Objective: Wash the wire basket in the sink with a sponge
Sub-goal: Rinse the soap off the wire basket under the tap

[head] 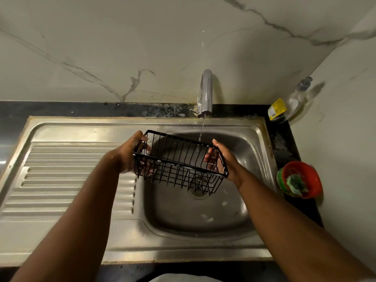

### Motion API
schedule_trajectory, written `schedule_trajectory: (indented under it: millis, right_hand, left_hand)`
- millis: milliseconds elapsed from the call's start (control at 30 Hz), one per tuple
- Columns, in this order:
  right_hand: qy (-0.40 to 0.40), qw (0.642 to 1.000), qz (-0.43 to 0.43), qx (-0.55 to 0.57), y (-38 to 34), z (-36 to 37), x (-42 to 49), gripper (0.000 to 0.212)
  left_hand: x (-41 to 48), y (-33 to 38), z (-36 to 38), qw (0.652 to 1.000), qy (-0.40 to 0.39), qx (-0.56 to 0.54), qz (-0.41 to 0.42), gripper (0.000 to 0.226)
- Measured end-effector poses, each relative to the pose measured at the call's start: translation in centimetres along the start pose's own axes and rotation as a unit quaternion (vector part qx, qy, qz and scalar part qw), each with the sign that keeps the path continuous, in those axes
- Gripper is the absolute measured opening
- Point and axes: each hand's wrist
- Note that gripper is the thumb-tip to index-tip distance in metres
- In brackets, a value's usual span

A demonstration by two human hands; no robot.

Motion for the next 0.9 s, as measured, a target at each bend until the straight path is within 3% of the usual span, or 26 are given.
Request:
schedule_trajectory:
  millis: [167,467,733,900]
  right_hand:
    - [0.015,1.0,-0.026,0.008,-0.4,-0.9,-0.1,0.044]
    - [-0.008,1.0,-0.018,0.005,-0.2,1.9,1.6,0.043]
    - [-0.024,0.999,-0.033,-0.024,-0.9,4.4,2.4,0.046]
    - [-0.021,0.998,-0.044,-0.046,-1.3,5.1,2.2,0.055]
  left_hand:
    - [0.2,0.1,1.0,0.999,-0.023,-0.026,-0.006,0.048]
    - [-0.7,0.2,-1.8,1.0,0.017,-0.021,0.001,0.064]
    - [-1.6,-0.3,-3.6,0.997,0.05,-0.062,0.017,0.04]
    - [-1.9,-0.4,-3.7,0.997,0.041,-0.06,0.004,0.057]
Point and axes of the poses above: each hand's wrist, its own x-axis towards the middle knuckle, its own z-axis out of the palm, y = z × x, and after that the axes turned 2 degrees about -z, right-handed
